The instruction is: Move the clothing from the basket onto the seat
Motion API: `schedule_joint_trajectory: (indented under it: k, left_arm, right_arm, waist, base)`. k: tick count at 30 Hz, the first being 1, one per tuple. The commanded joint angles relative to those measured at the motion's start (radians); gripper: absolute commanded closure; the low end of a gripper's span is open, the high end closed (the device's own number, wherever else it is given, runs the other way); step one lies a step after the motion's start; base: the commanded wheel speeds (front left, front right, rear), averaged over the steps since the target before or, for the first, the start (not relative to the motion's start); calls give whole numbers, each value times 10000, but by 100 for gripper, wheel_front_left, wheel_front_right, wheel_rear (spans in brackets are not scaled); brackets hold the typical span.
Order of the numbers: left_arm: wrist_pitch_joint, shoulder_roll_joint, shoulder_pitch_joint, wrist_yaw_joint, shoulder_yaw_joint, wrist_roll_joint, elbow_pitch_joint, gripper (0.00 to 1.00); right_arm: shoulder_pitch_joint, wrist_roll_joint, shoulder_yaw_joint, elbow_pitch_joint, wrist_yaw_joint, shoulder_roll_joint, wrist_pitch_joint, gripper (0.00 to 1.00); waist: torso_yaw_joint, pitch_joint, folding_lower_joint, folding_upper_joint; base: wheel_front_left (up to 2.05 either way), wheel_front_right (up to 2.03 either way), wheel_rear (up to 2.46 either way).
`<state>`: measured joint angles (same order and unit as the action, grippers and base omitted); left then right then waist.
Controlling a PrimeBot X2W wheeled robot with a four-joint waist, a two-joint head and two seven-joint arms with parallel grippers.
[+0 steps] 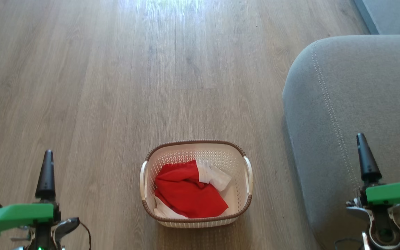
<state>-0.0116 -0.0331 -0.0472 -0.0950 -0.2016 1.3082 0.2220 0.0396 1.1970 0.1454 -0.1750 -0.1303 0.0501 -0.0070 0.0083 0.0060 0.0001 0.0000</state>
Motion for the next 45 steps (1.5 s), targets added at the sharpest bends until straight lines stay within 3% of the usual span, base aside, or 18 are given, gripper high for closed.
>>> schedule_joint_trajectory:
  k: [1,13,30,38,45]
  left_arm:
    - [-90,-93,-534,32,-183,-220,-469,0]
    - [-441,-104,-592,924,18,-1942,-1978,0]
    - [-909,-124,-388,2650,1908,-6282,-3182,0]
    - [-1143,-852,-425,3754,3341,-7811,-2997,0]
    - [-1348,-1418,-542,4756,4626,-8489,-2657,0]
  right_arm:
    - [635,-297,-58,507,-3,13,-117,0]
    - [860,-2460,-421,1442,-3,11,-471,0]
    - [913,-5368,-1184,2033,-3,9,-942,0]
    - [904,-6691,-1625,1971,-3,8,-1178,0]
    - [883,-7746,-1899,1900,-3,7,-1385,0]
  waist:
    - [4,3,-1,0]
    - [55,45,-1,0]
    - [66,111,-1,0]
    - [42,80,-1,0]
    - [11,38,-1,0]
  base:
    - [0,0,0]
    - [0,0,0]
    - [0,0,0]
    - [0,0,0]
    - [0,0,0]
